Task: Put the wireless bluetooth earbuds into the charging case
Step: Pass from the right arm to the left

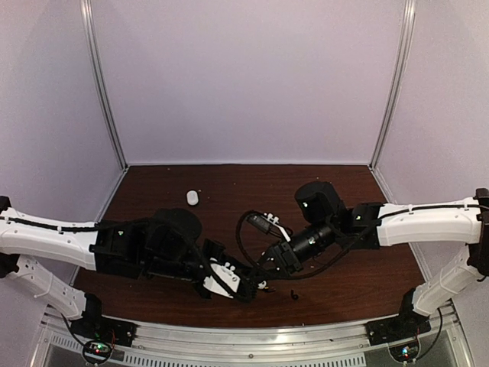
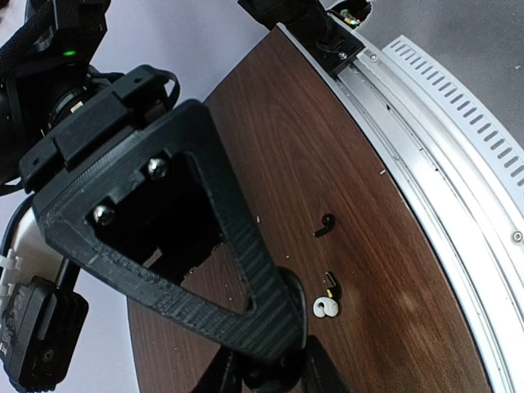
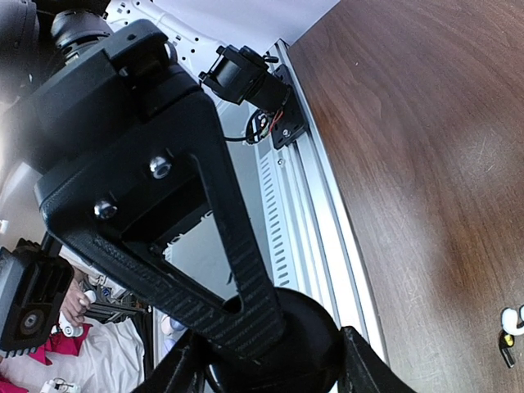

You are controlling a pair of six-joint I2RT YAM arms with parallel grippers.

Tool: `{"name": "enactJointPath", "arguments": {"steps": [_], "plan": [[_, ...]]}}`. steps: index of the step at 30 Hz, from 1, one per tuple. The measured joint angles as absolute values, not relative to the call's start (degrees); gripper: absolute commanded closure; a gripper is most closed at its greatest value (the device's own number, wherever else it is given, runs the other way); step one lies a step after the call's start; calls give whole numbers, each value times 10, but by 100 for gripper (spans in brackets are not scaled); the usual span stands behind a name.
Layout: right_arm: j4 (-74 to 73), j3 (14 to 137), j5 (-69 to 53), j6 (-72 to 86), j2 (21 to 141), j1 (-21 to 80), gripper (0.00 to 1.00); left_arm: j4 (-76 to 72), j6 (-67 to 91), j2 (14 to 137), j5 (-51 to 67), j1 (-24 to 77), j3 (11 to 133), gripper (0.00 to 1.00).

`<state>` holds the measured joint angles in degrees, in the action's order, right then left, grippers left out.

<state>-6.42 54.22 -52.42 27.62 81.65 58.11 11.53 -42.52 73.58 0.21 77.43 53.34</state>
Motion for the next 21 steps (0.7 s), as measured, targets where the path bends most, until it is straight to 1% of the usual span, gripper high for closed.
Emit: {"name": "enactJointPath", "arguments": {"steps": [3,4,5,6,8,10,12,14,16,21], "plan": [[-73,545,-526,277,818,581,69,116,-427,738,2,776,534,84],[-75,545,-528,278,818,581,67,116,-428,739,2,776,534,88],[-77,546,-528,278,818,581,62,116,-427,740,2,776,534,92],[-80,547,-528,278,818,581,55,116,-426,740,2,776,535,95],[-86,550,-529,275,818,581,42,115,-422,740,1,777,535,99],[-92,554,-530,268,816,580,34,111,-415,738,1,777,535,100],[-95,557,-522,252,808,577,29,103,-393,733,7,770,533,100],[-91,558,-513,239,786,570,26,94,-371,718,21,759,526,100],[-77,556,-497,224,752,559,26,79,-347,697,38,741,517,100],[1,531,-449,182,644,543,28,-9,-272,636,95,696,489,100]]}}
